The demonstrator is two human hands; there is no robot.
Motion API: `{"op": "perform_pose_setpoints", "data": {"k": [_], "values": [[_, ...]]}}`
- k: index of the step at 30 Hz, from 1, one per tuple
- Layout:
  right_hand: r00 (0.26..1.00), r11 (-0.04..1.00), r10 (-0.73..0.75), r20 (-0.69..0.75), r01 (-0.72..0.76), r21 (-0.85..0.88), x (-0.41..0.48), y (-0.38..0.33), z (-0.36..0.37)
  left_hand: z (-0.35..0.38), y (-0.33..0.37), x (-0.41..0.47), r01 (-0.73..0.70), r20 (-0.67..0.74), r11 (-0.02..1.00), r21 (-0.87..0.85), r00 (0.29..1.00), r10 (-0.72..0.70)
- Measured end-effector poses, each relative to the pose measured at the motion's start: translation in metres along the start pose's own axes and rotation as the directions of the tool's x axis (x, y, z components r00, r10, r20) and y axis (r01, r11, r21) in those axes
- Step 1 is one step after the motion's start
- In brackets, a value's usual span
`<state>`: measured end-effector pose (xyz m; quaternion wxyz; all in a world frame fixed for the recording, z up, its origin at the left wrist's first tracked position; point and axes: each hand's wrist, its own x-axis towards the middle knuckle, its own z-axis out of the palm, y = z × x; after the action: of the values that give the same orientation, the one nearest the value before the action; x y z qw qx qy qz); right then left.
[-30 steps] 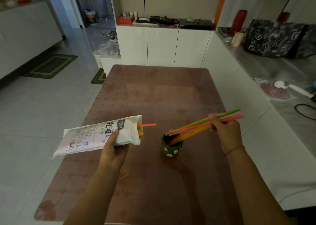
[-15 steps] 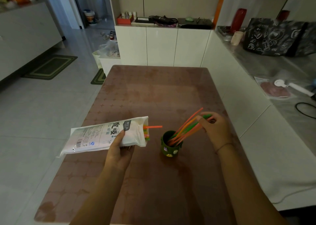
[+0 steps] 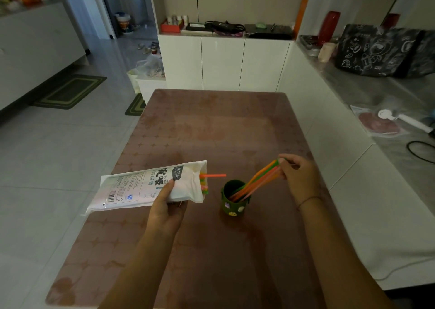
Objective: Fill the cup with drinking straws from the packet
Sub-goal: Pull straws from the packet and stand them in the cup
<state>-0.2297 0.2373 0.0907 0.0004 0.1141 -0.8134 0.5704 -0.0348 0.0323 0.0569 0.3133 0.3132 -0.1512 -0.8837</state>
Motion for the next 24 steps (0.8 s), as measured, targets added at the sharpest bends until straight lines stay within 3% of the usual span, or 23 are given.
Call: {"op": "perform_pose_setpoints", "data": {"k": [5,10,16,20,22,24], "values": [[0.998,0.988,-0.059,-0.014,0.056,-0.141,0.001,-0.004,-0.005,0.004,0.000,0.000,0.001,0.013,1.000,-0.003,1.000,-0.001],[1.000,0.996,-0.001,0.029,0.004,-0.086,-0.001,-0.002,-0.004,0.009,-0.001,-0.001,0.006,0.042,1.000,-0.014,0.999,-0.005],[0.982,0.995,-0.097,-0.161,0.092,-0.041,-0.010,-0.033,-0.009,0.014,0.002,-0.001,-0.027,0.087,1.000,-0.005,0.996,0.028],[0.989,0.974,-0.141,0.035,0.133,0.183,-0.038,-0.053,0.020,0.020,0.002,-0.003,-0.054,0.135,0.997,0.046,0.990,0.048],[0.979,0.958,-0.080,0.190,0.023,0.285,-0.053,-0.053,0.044,0.023,0.002,-0.005,-0.069,0.160,0.995,0.076,0.985,0.057],[0.940,0.887,0.088,0.330,-0.224,0.404,-0.067,-0.049,0.068,0.025,0.001,-0.005,-0.097,0.183,0.988,0.121,0.980,0.074]]}}
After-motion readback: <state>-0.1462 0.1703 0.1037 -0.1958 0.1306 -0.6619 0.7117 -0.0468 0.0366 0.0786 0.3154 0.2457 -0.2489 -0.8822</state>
